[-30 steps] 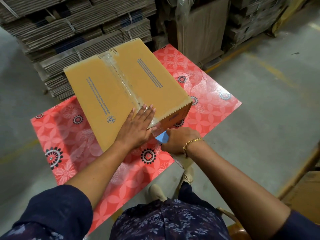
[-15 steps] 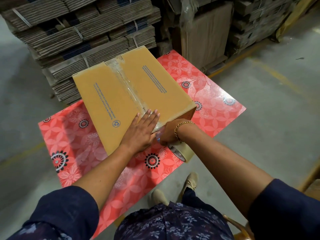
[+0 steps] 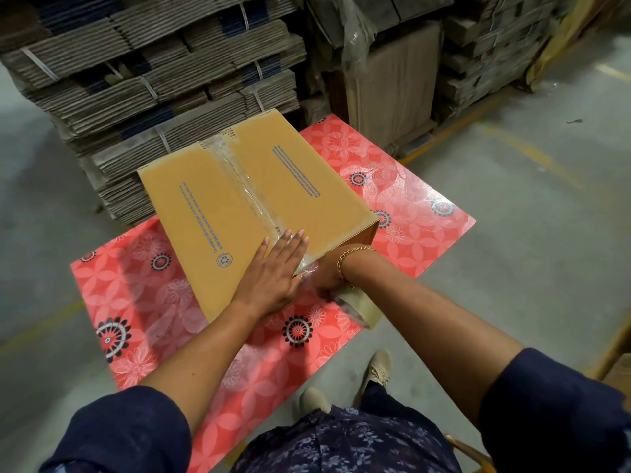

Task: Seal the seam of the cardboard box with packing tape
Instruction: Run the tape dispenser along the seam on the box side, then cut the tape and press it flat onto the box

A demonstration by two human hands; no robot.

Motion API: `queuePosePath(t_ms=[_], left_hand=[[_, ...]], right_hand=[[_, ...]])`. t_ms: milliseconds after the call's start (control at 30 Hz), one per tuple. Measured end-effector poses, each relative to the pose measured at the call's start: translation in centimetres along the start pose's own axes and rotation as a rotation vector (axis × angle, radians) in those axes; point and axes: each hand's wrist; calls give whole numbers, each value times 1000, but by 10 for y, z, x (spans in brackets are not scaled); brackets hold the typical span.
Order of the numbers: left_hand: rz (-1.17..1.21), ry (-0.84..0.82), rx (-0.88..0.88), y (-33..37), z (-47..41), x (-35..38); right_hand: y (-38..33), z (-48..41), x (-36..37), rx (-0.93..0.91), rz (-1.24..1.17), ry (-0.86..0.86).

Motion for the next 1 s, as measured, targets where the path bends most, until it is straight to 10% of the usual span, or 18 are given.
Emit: queuePosePath(t_ms=[133,433,700,1000], left_hand=[[-3,37,17,0,0,4],[-3,66,15,1,0,1],[-21,44,-4,1,0,5],[-47,39,-11,0,-2,7]], right_hand=[[61,3,68,134,165,-120],[81,15,141,-159,-180,320],[29,-34,159,-590,331,628],[43,-67,189,-638,521,822]])
Point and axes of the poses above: each hand's wrist, its own z-axis away from the middle knuckle, its own x-axis out of the palm, y = z × x, and after that the axes turned 7 degrees about x, right-handed
